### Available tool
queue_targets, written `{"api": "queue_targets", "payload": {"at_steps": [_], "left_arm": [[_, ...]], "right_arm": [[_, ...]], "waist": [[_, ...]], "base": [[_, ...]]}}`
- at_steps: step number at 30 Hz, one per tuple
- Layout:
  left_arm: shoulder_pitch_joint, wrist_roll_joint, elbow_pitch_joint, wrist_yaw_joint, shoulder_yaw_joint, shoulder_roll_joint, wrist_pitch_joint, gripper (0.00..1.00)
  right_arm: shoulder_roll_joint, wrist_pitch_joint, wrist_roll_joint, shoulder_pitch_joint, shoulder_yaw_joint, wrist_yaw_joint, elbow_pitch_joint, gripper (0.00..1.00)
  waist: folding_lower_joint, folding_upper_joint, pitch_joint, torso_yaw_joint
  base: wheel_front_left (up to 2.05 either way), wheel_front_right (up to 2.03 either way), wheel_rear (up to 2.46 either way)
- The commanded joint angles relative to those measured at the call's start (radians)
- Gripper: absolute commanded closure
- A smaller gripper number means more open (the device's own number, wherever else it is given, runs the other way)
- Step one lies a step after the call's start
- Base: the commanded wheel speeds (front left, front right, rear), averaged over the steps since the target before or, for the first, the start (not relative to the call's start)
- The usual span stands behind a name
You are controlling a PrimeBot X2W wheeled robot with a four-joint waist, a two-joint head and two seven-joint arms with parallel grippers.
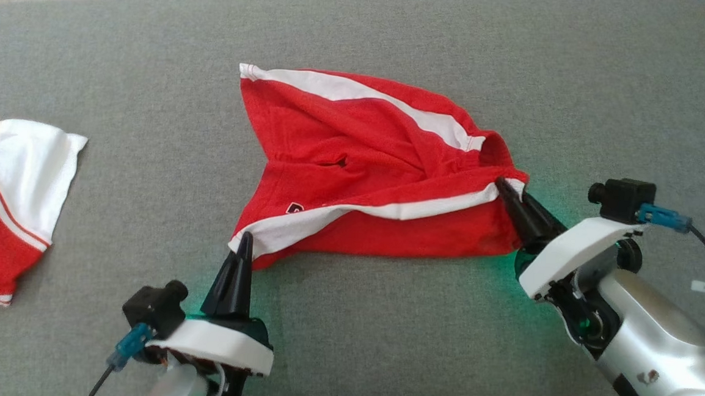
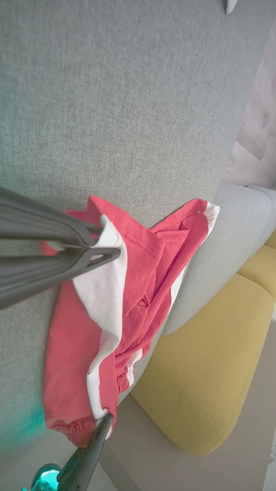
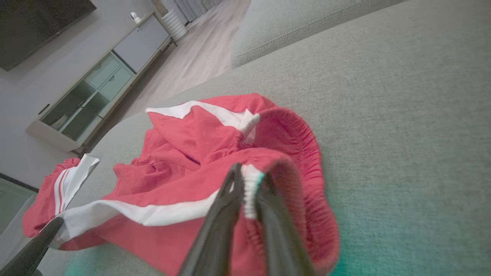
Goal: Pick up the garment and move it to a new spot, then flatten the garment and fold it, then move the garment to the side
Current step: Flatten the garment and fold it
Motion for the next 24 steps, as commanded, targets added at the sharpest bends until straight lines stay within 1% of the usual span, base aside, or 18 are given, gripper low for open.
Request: {"api": "queue_targets", "payload": {"at_steps": [1, 8, 12, 14, 17, 24], "left_arm": [[-0.007, 0.009, -0.022, 0.002, 0.031, 0.002, -0.005, 1.0], [-0.006, 0.012, -0.031, 0.002, 0.046, 0.004, -0.005, 1.0], [-0.028, 0.017, -0.076, 0.002, 0.053, 0.028, -0.005, 1.0], [-0.055, 0.029, -0.109, 0.002, 0.054, 0.058, -0.005, 1.0], [-0.116, 0.052, -0.164, 0.002, 0.064, 0.117, -0.005, 1.0], [-0.309, 0.101, -0.301, 0.002, 0.087, 0.287, -0.005, 1.0]], "right_arm": [[-0.021, -0.025, 0.014, -0.011, 0.008, 0.004, -0.017, 1.0], [-0.025, -0.068, 0.038, -0.016, 0.059, 0.004, 0.001, 1.0], [-0.024, -0.105, 0.052, -0.029, 0.065, 0.004, -0.022, 1.0], [-0.026, -0.118, 0.061, -0.044, 0.057, 0.004, -0.048, 1.0], [-0.039, -0.13, 0.068, -0.077, 0.032, 0.004, -0.104, 1.0], [-0.09, -0.132, 0.082, -0.183, -0.049, 0.004, -0.27, 1.0]], "waist": [[0.0, 0.0, 0.0, -0.001], [0.0, 0.0, -0.028, -0.004], [0.0, 0.0, -0.074, -0.007], [0.0, 0.0, -0.103, -0.007], [0.0, 0.0, -0.146, -0.007], [0.0, 0.0, -0.215, -0.007]], "base": [[0.0, 0.0, 0.0], [0.0, 0.0, 0.0], [0.0, 0.0, 0.0], [0.0, 0.0, 0.0], [0.0, 0.0, 0.0], [0.0, 0.0, 0.0]]}}
